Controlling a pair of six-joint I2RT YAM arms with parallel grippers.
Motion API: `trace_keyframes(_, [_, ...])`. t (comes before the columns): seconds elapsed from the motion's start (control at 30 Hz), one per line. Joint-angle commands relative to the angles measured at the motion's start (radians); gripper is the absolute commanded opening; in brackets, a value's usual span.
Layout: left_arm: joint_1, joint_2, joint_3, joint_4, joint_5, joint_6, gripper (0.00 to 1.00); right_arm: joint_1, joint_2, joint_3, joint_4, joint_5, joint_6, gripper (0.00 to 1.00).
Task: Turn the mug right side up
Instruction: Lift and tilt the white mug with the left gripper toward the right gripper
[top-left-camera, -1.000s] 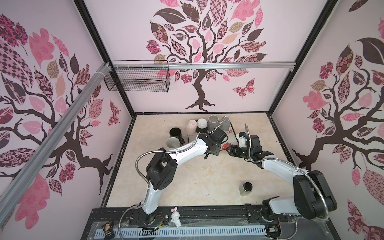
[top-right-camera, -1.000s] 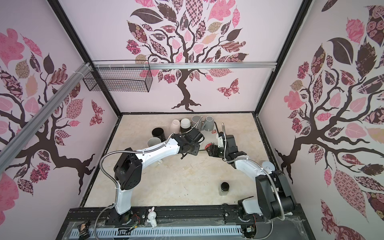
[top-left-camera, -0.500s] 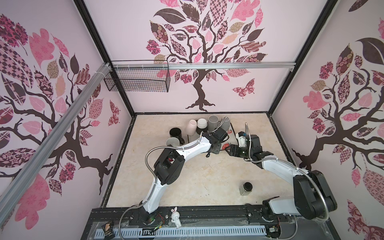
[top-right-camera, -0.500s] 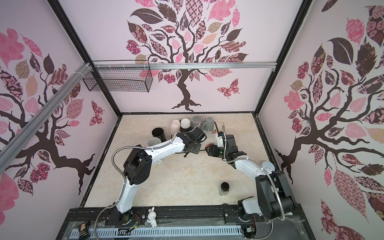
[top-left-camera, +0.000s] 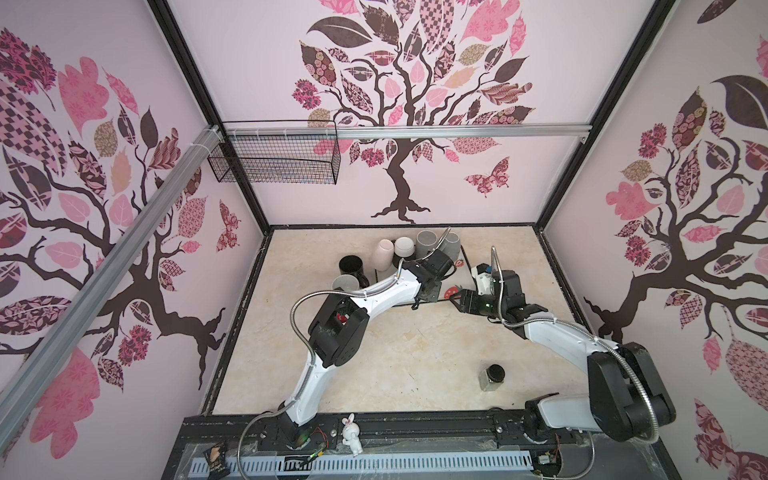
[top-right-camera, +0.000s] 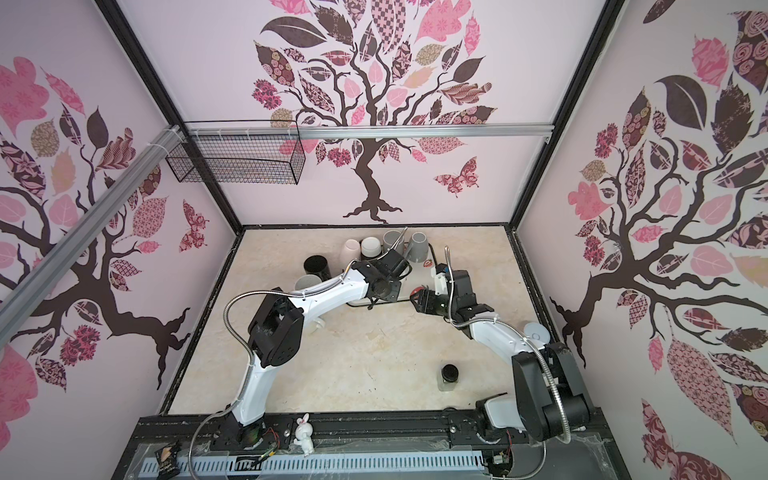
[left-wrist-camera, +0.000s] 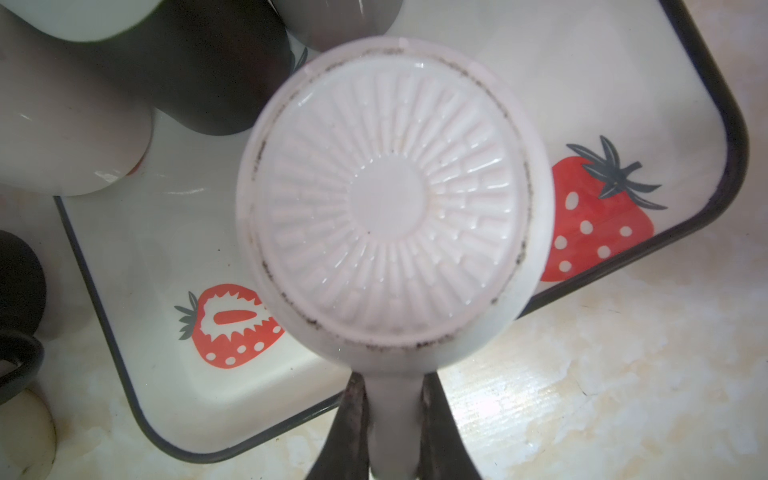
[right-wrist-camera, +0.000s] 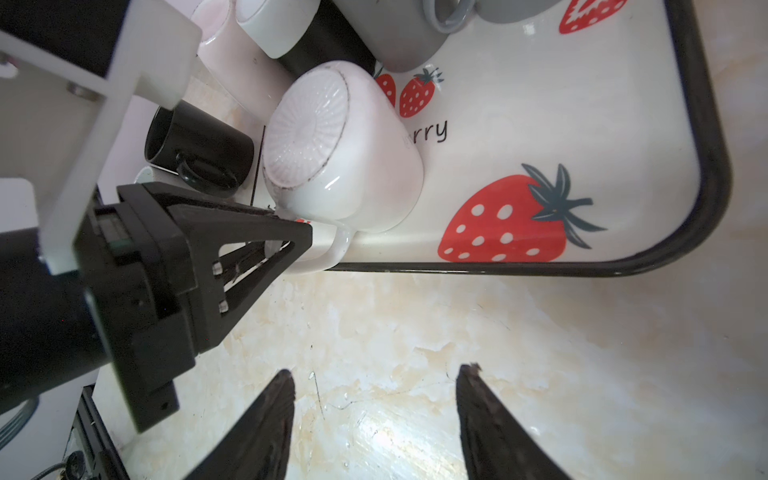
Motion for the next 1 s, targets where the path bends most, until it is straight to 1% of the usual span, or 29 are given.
trace_keyframes(0.0, [0.006,-0.034,0.029,0.020,-0.007,0.009,0.00,0.001,-0.019,0.001,0.002,-0.017,0.009,0.63])
trace_keyframes(0.13, [0.013,-0.087,-0.012,0.044,-0.008,0.012,0.00,0.001,-0.041,-0.023,0.020,-0.016,0.029,0.63])
trace_keyframes(0.27, [0.031,-0.166,-0.083,0.110,0.033,0.002,0.00,0.002,-0.042,-0.027,0.036,-0.041,0.062,0.62])
trace_keyframes(0.43, [0.067,-0.292,-0.224,0.241,0.122,-0.049,0.00,0.002,-0.036,-0.041,0.139,-0.129,0.186,0.62])
trace_keyframes(0.63, [0.106,-0.445,-0.395,0.379,0.197,-0.079,0.00,0.003,-0.037,-0.090,0.276,-0.171,0.322,0.61])
trace_keyframes(0.77, [0.121,-0.518,-0.473,0.443,0.237,-0.099,0.00,0.003,-0.034,-0.123,0.376,-0.200,0.420,0.61])
trace_keyframes(0.87, [0.144,-0.563,-0.545,0.535,0.319,-0.131,0.00,0.007,-0.024,-0.154,0.477,-0.228,0.508,0.61])
trace_keyframes(0.97, [0.177,-0.593,-0.613,0.644,0.423,-0.173,0.00,0.027,-0.001,-0.166,0.579,-0.270,0.565,0.62])
